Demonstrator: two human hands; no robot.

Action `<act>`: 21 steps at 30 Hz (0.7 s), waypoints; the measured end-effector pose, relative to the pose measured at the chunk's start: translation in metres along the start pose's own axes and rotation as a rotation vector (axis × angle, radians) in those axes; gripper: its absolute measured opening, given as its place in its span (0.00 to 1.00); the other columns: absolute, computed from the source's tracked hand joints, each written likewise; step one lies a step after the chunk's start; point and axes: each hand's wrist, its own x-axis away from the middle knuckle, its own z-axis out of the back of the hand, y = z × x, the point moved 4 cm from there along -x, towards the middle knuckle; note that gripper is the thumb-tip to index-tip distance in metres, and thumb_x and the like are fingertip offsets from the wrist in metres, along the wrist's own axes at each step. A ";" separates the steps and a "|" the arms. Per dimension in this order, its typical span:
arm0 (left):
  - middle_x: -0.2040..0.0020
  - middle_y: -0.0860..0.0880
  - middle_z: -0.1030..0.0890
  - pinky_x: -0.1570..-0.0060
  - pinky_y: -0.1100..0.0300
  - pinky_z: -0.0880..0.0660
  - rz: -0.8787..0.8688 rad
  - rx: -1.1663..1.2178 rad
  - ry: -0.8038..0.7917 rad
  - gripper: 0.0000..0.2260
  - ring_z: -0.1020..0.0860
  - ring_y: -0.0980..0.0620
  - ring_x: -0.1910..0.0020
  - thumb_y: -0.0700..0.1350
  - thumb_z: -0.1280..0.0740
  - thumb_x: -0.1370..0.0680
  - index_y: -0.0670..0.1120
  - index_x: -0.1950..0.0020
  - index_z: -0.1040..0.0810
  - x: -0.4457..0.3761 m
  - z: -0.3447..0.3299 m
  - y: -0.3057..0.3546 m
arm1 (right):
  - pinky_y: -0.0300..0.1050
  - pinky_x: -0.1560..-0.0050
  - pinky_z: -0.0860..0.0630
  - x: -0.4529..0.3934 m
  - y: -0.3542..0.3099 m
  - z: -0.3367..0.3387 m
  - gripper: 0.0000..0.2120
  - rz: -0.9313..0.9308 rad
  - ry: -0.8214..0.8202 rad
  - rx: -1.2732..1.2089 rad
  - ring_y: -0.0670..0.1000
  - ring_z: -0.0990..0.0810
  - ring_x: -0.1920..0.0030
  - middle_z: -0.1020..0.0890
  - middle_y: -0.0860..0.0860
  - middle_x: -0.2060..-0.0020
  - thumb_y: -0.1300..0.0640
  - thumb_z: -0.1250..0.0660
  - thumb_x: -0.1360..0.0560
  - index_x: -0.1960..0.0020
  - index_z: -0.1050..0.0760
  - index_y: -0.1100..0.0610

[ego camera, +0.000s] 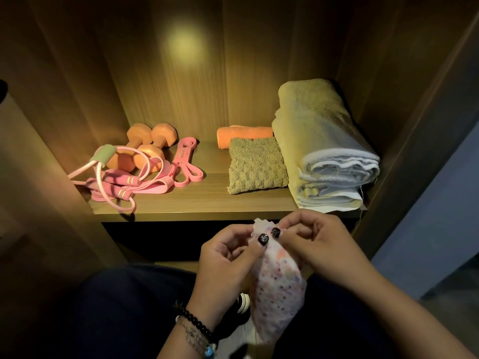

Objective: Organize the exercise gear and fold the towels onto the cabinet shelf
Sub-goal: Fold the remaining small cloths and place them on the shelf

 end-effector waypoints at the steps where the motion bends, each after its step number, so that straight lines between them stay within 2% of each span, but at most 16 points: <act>1: 0.57 0.43 0.15 0.59 0.63 0.22 -0.024 -0.029 -0.009 0.10 0.18 0.53 0.59 0.44 0.28 0.33 0.42 0.54 0.17 0.000 0.000 0.000 | 0.38 0.75 0.29 0.000 0.002 0.000 0.04 0.005 -0.001 0.009 0.47 0.26 0.75 0.21 0.49 0.75 0.63 0.28 0.28 0.61 0.20 0.57; 5: 0.57 0.46 0.15 0.58 0.63 0.22 -0.046 -0.069 0.007 0.08 0.18 0.53 0.57 0.46 0.29 0.32 0.43 0.55 0.17 -0.003 0.005 -0.005 | 0.40 0.71 0.29 -0.002 0.010 0.001 0.04 -0.044 0.018 0.036 0.48 0.25 0.73 0.21 0.54 0.73 0.62 0.29 0.29 0.62 0.20 0.56; 8: 0.56 0.47 0.15 0.58 0.62 0.22 0.003 -0.056 0.040 0.10 0.18 0.53 0.56 0.47 0.30 0.31 0.43 0.54 0.18 -0.010 0.010 -0.010 | 0.41 0.65 0.26 -0.005 0.013 0.010 0.03 -0.051 0.025 0.195 0.46 0.22 0.69 0.17 0.51 0.69 0.58 0.29 0.30 0.62 0.20 0.52; 10: 0.56 0.46 0.15 0.61 0.61 0.22 0.038 -0.031 0.054 0.10 0.18 0.51 0.56 0.48 0.30 0.31 0.44 0.54 0.18 -0.015 0.014 -0.014 | 0.36 0.61 0.26 -0.007 0.010 0.018 0.03 0.039 0.019 0.435 0.40 0.21 0.65 0.17 0.44 0.66 0.52 0.28 0.30 0.62 0.19 0.48; 12: 0.55 0.44 0.15 0.59 0.58 0.21 0.047 -0.064 0.037 0.09 0.18 0.48 0.55 0.48 0.30 0.30 0.44 0.54 0.19 -0.019 0.016 -0.016 | 0.30 0.61 0.30 -0.008 0.004 0.022 0.03 0.173 -0.017 0.659 0.36 0.23 0.60 0.20 0.38 0.67 0.49 0.29 0.28 0.60 0.20 0.46; 15: 0.57 0.42 0.16 0.63 0.60 0.23 0.041 -0.076 0.009 0.07 0.19 0.50 0.60 0.48 0.31 0.30 0.46 0.56 0.20 -0.020 0.014 -0.018 | 0.34 0.55 0.35 -0.009 -0.001 0.024 0.05 0.308 -0.085 0.836 0.38 0.28 0.56 0.27 0.39 0.59 0.49 0.30 0.27 0.58 0.20 0.49; 17: 0.59 0.43 0.16 0.64 0.60 0.23 0.009 -0.081 0.049 0.08 0.19 0.51 0.61 0.49 0.30 0.29 0.46 0.55 0.21 -0.021 0.015 -0.019 | 0.38 0.49 0.34 -0.010 -0.005 0.028 0.09 0.347 -0.081 0.940 0.41 0.33 0.47 0.29 0.41 0.51 0.45 0.31 0.27 0.61 0.21 0.49; 19: 0.61 0.45 0.16 0.62 0.61 0.23 -0.021 -0.040 0.104 0.04 0.20 0.52 0.62 0.44 0.31 0.26 0.46 0.54 0.22 -0.025 0.017 -0.017 | 0.41 0.45 0.33 -0.014 -0.014 0.033 0.12 0.344 -0.062 0.979 0.44 0.33 0.41 0.27 0.41 0.45 0.43 0.32 0.28 0.66 0.23 0.48; 20: 0.62 0.46 0.16 0.62 0.63 0.23 -0.020 -0.010 0.117 0.02 0.20 0.53 0.63 0.40 0.32 0.25 0.45 0.54 0.22 -0.028 0.019 -0.015 | 0.42 0.46 0.31 -0.016 -0.019 0.035 0.12 0.330 -0.064 0.948 0.44 0.29 0.42 0.23 0.42 0.46 0.44 0.31 0.29 0.67 0.23 0.48; 21: 0.63 0.47 0.17 0.62 0.64 0.24 -0.014 0.008 0.121 0.04 0.21 0.54 0.63 0.36 0.33 0.24 0.45 0.53 0.23 -0.031 0.020 -0.013 | 0.43 0.49 0.28 -0.018 -0.023 0.037 0.11 0.315 -0.063 0.873 0.44 0.24 0.47 0.18 0.43 0.50 0.47 0.29 0.29 0.67 0.21 0.50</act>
